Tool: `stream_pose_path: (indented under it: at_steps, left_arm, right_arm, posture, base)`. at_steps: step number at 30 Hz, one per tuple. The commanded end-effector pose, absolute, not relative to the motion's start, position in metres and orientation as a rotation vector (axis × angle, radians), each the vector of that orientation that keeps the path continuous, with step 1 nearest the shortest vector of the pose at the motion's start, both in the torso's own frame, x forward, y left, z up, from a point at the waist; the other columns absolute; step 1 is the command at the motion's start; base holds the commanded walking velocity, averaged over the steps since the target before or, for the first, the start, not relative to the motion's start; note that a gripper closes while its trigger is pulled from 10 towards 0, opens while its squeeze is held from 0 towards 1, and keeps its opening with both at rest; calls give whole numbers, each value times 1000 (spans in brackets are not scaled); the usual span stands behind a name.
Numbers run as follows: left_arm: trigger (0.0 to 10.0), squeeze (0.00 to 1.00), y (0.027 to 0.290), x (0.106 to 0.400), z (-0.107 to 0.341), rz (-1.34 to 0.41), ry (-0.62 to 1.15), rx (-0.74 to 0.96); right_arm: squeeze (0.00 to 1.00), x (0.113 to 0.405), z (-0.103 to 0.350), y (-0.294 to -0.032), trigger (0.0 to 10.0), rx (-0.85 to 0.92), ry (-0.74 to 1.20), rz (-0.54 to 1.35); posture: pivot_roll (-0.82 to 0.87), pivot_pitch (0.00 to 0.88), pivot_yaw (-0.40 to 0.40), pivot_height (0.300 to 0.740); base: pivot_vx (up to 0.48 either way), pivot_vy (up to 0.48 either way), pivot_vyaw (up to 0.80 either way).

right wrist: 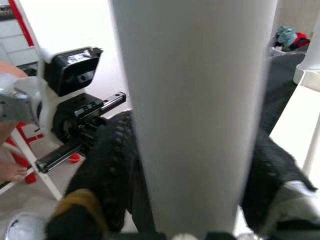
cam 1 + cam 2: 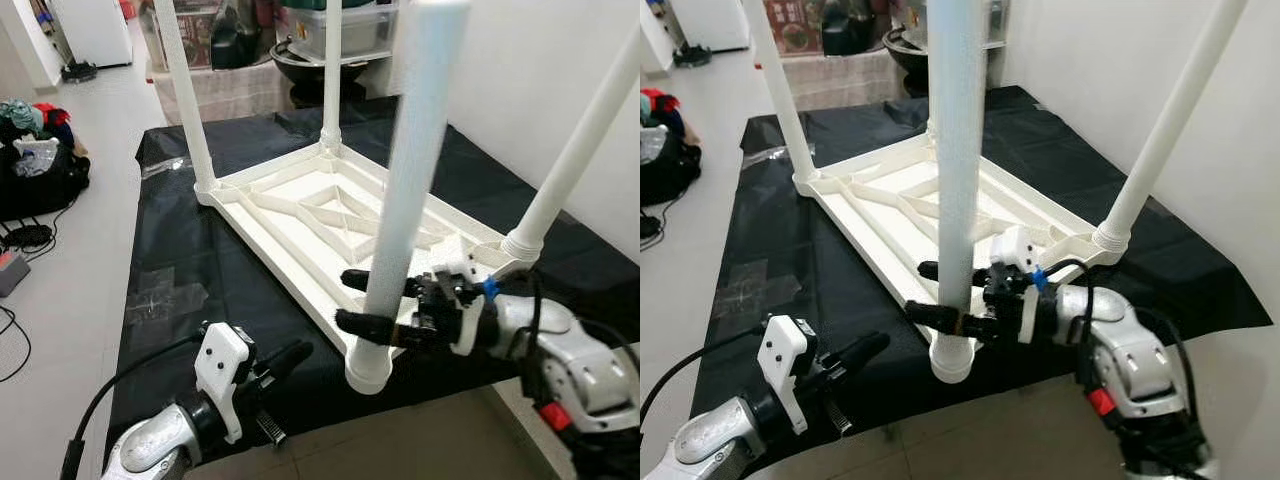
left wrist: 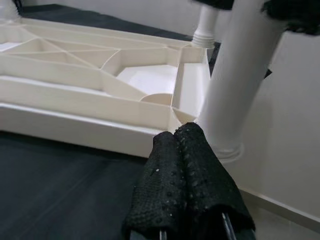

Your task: Building children table

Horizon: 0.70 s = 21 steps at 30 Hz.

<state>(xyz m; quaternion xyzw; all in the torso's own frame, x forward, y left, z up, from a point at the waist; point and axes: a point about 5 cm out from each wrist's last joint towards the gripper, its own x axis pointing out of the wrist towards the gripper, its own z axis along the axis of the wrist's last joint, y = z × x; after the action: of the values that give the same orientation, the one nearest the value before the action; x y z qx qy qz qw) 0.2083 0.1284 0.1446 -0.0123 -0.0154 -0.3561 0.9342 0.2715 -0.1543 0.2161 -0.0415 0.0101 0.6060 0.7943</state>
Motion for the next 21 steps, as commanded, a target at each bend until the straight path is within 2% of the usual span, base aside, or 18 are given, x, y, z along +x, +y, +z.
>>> stream_pose_path:
  at_steps: [1, 6, 11, 12, 13, 14, 15, 16, 17, 18, 21]
  left_arm:
    - [10000, 0, 134, 208, 146, -688, -44, -18]
    - [10000, 0, 142, 214, 143, -577, -47, -42]
    - [10000, 0, 146, 214, 142, -518, -63, -12]
    - [10000, 0, 146, 214, 141, -503, -70, 8]
    - [10000, 0, 146, 215, 140, -492, -74, 14]
    - [10000, 0, 146, 216, 139, -486, -75, 16]
    - [10000, 0, 146, 216, 139, -486, -75, 16]
    - [10000, 0, 146, 217, 139, -483, -75, 15]
    - [10000, 0, 147, 218, 138, -479, -78, 12]
    - [10000, 0, 144, 220, 137, -492, -78, 5]
    - [10000, 0, 143, 221, 137, -500, -78, 3]
  right_arm:
    - [0, 273, 221, -159, 0, -77, 10, 1305]
    - [0, 269, 219, -156, 0, -57, 7, 1262]
    - [0, 268, 206, -149, 0, -44, 25, 1118]
    - [0, 267, 194, -134, 0, 5, 36, 927]
    - [0, 269, 182, -132, 0, 12, 68, 531]
    - [0, 267, 175, -136, 0, 14, 97, 242]
    - [0, 267, 175, -136, 0, 14, 97, 242]
    - [0, 265, 171, -140, 0, 9, 116, 68]
    - [0, 260, 168, -138, 0, 6, 123, 10]
    - [0, 263, 166, -110, 0, -27, 100, 176]
    - [0, 265, 165, -103, 0, -34, 90, 218]
  posture:
    - [-67, 126, -25, 740]
    - [-69, 128, -23, 740]
    - [-58, 123, -39, 740]
    - [-53, 119, -42, 740]
    - [-66, 120, -37, 740]
    - [-66, 120, -37, 740]
    - [-66, 120, -37, 740]
    - [-66, 120, -37, 740]
    - [-68, 110, -41, 740]
    - [-50, 89, -38, 740]
    - [-50, 89, -38, 740]
  base:
    - [0, 0, 0]
    - [0, 0, 0]
    - [0, 0, 0]
    - [0, 0, 0]
    - [0, 0, 0]
    - [0, 0, 0]
    - [0, 0, 0]
    - [0, 0, 0]
    - [0, 0, 0]
    - [0, 0, 0]
    - [0, 0, 0]
